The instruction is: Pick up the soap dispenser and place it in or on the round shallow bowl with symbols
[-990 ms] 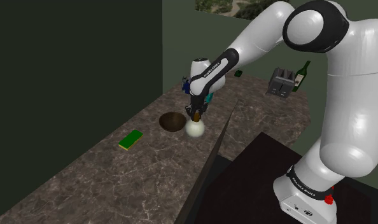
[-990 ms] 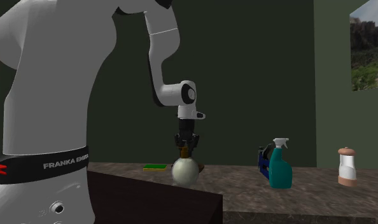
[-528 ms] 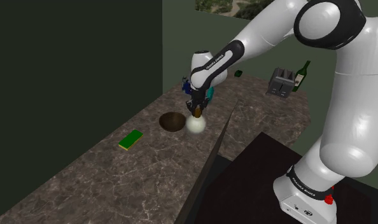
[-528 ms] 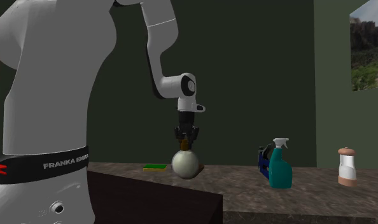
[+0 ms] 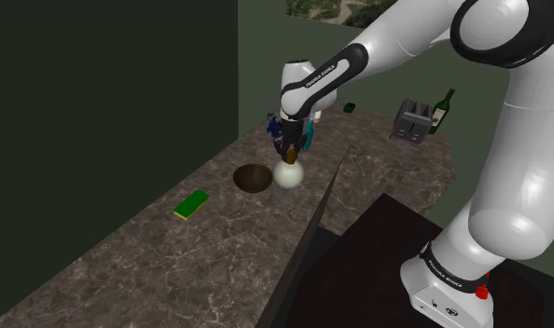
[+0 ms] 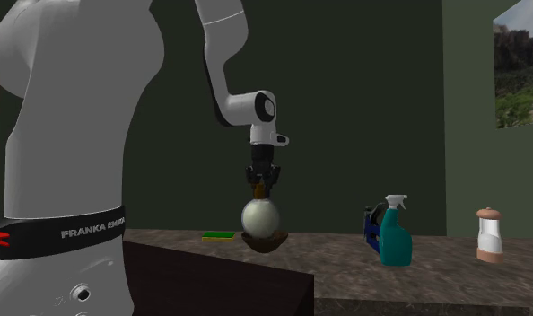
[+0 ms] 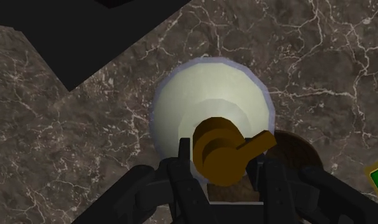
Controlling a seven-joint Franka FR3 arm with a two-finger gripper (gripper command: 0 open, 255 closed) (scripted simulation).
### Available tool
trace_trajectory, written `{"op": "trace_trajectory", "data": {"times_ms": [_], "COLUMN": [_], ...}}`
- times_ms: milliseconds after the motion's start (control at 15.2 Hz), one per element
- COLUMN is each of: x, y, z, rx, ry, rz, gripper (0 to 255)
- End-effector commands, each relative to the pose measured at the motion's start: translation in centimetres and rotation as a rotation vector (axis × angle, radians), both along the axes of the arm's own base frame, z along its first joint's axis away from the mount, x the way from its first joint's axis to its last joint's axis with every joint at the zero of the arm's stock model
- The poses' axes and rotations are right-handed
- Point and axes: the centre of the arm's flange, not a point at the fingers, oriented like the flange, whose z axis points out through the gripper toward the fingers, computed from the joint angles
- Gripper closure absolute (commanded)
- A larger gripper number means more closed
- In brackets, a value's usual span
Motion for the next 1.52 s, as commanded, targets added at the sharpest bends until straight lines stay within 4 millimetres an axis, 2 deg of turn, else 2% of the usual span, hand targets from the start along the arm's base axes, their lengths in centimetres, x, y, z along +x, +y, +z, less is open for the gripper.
{"op": "trace_trajectory", "data": {"times_ms": [0, 330, 1188, 1452], "x": [0.0, 0.0, 15.2, 15.2], "y": [0.0, 0.0, 4.9, 4.9], "z": [1.1, 3.5, 9.5, 7.4], "rx": [0.0, 0.0, 0.0, 0.0], "ry": [0.0, 0.0, 0.0, 0.0], "rz": [0.0, 0.0, 0.0, 0.0], "gripper": [255, 255, 255, 255]}}
